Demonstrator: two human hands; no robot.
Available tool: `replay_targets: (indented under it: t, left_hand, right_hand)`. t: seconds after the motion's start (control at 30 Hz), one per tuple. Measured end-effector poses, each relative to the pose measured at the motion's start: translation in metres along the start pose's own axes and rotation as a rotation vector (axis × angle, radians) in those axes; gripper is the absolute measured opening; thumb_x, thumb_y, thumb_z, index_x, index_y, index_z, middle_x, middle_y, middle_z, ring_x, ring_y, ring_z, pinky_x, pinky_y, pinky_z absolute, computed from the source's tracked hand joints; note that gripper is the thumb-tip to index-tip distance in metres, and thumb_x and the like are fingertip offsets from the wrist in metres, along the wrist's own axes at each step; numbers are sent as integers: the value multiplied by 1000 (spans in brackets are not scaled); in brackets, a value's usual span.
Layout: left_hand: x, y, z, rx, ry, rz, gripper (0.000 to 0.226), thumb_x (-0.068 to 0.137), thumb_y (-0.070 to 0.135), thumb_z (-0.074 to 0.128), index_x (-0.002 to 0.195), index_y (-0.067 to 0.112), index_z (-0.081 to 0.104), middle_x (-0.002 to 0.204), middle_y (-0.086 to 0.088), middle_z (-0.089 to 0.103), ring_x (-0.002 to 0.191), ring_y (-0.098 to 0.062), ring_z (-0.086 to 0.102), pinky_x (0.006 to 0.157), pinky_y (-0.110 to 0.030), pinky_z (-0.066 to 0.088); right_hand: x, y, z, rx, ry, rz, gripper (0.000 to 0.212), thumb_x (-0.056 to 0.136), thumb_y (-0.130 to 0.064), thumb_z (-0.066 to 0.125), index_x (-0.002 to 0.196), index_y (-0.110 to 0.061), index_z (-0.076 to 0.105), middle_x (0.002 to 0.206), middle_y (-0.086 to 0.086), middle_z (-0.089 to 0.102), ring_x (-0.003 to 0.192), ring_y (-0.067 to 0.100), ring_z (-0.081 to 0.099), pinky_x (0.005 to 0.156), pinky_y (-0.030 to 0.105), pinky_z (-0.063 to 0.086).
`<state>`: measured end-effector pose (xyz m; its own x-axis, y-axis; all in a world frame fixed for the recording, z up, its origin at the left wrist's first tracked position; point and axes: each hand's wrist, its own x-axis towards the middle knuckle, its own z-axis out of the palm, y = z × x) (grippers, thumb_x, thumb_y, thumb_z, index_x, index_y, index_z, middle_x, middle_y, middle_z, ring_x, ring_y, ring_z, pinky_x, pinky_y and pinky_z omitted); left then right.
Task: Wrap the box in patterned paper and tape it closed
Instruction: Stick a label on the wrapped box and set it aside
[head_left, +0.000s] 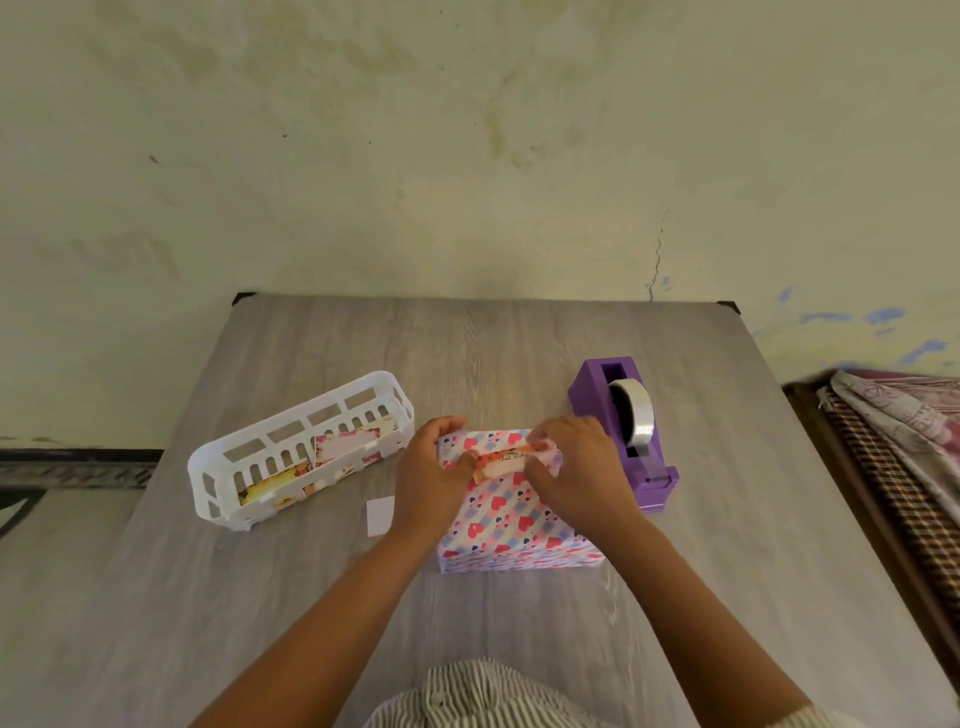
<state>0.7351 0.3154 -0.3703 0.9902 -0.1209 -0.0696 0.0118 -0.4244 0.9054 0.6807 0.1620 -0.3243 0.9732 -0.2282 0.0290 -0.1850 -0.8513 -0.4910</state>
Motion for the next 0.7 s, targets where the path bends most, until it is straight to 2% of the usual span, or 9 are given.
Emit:
replay_targets:
  t: [0.07,0.17,0.23,0.3,0.37,0.47,0.53,0.63,0.7]
  left_hand:
    - [-2,0,2,-58,27,-32,42,83,26,70,120,26,51,116,11,55,105,-8,55,88,-21,46]
    - [-3,-1,2,-125,36,-66,46,81,25,72,121,24,49,115,12,54,102,-6,54,83,-13,42]
    - [-4,-2,1,-139,38,-63,43,82,24,71,120,22,50,114,11,56,102,-7,56,83,-12,42]
    - [-5,-4,2,-132,52,-44,39,84,24,69,119,20,51,112,9,58,101,-8,57,82,-9,41]
    - [-6,-4,3,-112,69,-28,37,85,25,67,118,19,52,111,9,58,97,-5,56,75,-3,40]
    - [-7,-4,4,-115,81,-32,38,84,29,68,117,21,51,108,12,57,89,-2,57,68,0,42]
    - [-7,-5,4,-116,85,-17,36,84,30,68,115,21,51,106,12,57,86,1,56,68,1,42]
    - [-6,-5,4,-132,75,-9,32,84,29,69,109,25,50,104,11,58,89,-3,57,74,-7,45]
    - [-6,-6,5,-136,64,-1,26,85,27,67,105,25,50,102,9,59,92,-7,59,79,-14,47]
  right_hand:
    - [17,-13,3,-103,-24,32,36,83,-40,59,116,-26,56,122,-6,52,116,17,43,97,35,36]
    - [39,-30,3,-178,-204,117,53,79,-48,59,126,-26,49,130,0,44,124,24,33,100,44,27]
    - [49,-38,1,-241,-324,136,56,79,-50,60,127,-24,48,132,5,43,125,28,31,101,48,25]
    - [55,-42,-2,-122,-378,204,50,82,-48,58,126,-24,51,131,6,45,127,29,29,101,47,23]
    - [57,-42,-4,3,-389,268,43,84,-43,57,123,-26,53,129,5,48,127,29,30,101,47,22]
    - [53,-32,-4,-147,-342,119,33,80,-32,63,113,-31,59,123,-1,50,123,25,34,98,46,23]
    - [47,-25,-6,-93,-298,-18,22,80,-20,65,97,-33,66,116,-9,50,117,19,36,97,42,23]
    - [36,-13,-12,11,-325,-140,22,82,-9,60,84,-28,72,108,-18,47,116,13,35,101,38,22]
    - [32,0,-14,-45,-373,-175,19,83,-13,57,86,-26,71,112,-18,50,117,11,33,103,37,19]
